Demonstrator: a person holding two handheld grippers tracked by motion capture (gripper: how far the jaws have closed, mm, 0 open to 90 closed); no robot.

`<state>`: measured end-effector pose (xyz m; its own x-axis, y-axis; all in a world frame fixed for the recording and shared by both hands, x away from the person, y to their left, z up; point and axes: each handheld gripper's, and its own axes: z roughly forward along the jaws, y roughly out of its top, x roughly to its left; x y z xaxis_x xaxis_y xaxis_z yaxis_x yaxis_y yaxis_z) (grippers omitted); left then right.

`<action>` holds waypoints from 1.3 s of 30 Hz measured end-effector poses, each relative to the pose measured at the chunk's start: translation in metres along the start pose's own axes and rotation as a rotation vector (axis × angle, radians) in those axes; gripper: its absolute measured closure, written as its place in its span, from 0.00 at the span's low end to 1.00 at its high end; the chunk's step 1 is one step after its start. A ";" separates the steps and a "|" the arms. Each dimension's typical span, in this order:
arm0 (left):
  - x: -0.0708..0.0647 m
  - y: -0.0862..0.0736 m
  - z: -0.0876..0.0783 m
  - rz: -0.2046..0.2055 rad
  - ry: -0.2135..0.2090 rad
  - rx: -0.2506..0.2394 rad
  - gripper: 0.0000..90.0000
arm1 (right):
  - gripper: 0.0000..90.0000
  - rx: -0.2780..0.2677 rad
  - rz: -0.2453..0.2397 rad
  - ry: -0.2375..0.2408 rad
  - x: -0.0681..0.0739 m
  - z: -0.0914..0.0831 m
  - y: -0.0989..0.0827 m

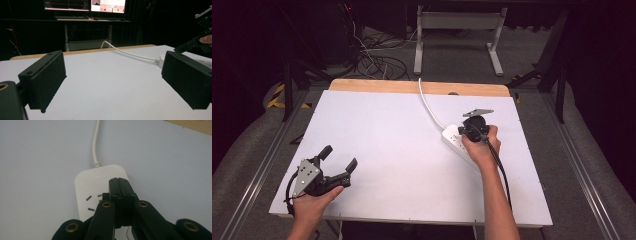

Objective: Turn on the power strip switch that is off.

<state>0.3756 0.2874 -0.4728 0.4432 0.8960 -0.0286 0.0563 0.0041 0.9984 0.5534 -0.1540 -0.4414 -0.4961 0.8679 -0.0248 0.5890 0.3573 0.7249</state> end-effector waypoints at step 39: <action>0.000 0.001 -0.005 0.007 0.006 -0.010 0.06 | 1.00 0.022 0.048 -0.026 -0.002 0.015 -0.006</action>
<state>0.3715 0.2897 -0.4716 0.4384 0.8985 -0.0210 0.0438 0.0019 0.9990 0.5605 -0.1522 -0.4561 -0.4503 0.8928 -0.0089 0.6257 0.3226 0.7102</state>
